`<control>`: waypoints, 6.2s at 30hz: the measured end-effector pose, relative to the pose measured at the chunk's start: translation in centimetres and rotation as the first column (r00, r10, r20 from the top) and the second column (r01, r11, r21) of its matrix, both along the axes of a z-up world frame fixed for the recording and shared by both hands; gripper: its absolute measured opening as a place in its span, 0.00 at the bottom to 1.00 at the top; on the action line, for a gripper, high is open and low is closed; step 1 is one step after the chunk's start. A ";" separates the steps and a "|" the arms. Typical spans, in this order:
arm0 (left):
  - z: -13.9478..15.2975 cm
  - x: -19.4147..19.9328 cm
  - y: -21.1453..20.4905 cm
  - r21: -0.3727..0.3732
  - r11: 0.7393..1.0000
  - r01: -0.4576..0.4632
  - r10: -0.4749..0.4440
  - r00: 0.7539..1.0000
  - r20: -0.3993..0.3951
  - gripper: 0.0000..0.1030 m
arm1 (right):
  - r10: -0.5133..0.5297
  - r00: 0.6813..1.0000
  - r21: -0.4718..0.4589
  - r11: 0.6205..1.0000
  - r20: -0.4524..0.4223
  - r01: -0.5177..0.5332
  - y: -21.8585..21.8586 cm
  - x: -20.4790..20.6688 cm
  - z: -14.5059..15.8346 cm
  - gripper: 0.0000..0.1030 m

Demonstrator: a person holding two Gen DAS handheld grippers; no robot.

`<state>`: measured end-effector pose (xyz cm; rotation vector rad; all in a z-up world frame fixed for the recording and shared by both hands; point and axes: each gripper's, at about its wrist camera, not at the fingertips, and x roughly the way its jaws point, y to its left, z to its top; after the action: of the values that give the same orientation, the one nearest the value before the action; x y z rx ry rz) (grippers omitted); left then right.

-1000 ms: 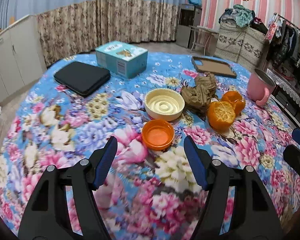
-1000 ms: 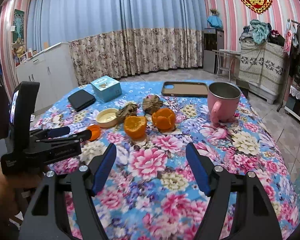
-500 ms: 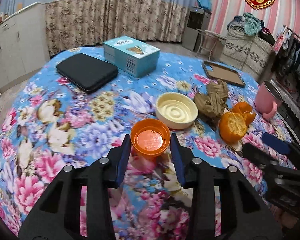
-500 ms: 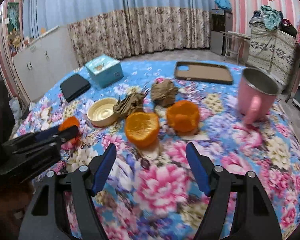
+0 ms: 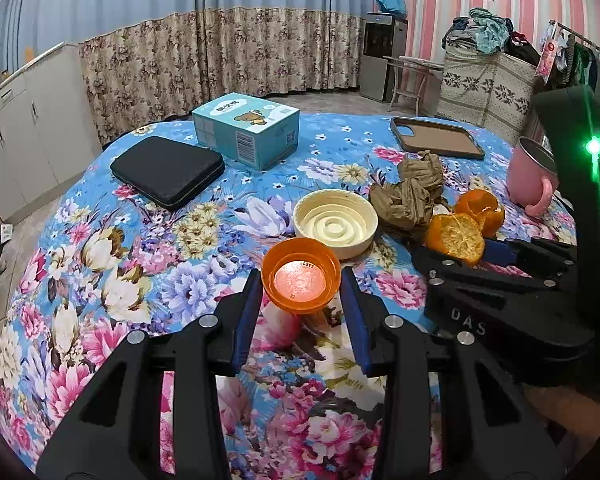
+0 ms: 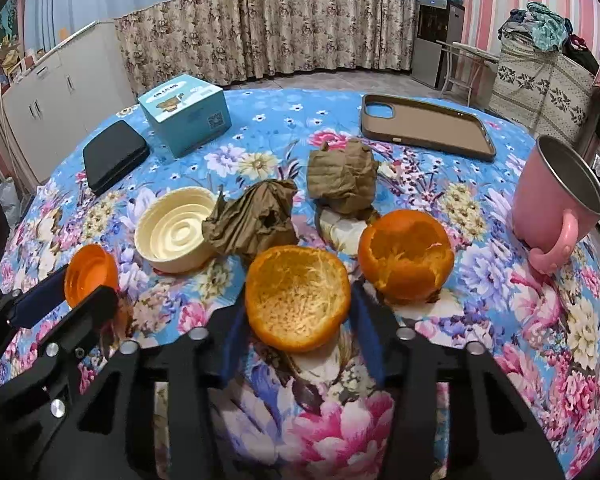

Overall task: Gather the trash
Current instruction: 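Grasp the orange cup with the left tool while the right tool grasps an orange peel half, then carry the orange cup and peel to the wastebasket and open both tools, then move both open tools back over the bed, then grasp the cream bowl with the left tool while the right tool grasps the brown crumpled cloth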

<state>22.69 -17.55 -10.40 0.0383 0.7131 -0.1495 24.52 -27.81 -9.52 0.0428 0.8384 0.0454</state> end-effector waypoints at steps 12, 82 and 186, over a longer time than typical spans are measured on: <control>0.8 -1.3 0.3 -0.012 1.000 0.007 -0.006 0.997 0.077 0.37 | 0.033 0.991 0.055 0.998 0.127 -0.040 -2.9 -8.5 2.3 0.34; 13.6 -18.2 -25.9 -0.017 0.865 0.501 -0.486 0.847 0.218 0.37 | -0.313 0.879 0.043 0.946 0.361 0.320 -31.4 -31.5 11.5 0.35; 3.5 -4.8 5.1 0.034 0.999 -0.006 0.001 0.991 0.136 0.75 | 0.030 0.963 0.083 0.995 0.268 -0.054 -4.4 -13.8 5.7 0.63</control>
<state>17.88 -12.43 -6.93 0.0795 0.5792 -0.1303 10.69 -32.16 -3.86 0.1015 0.5668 0.1263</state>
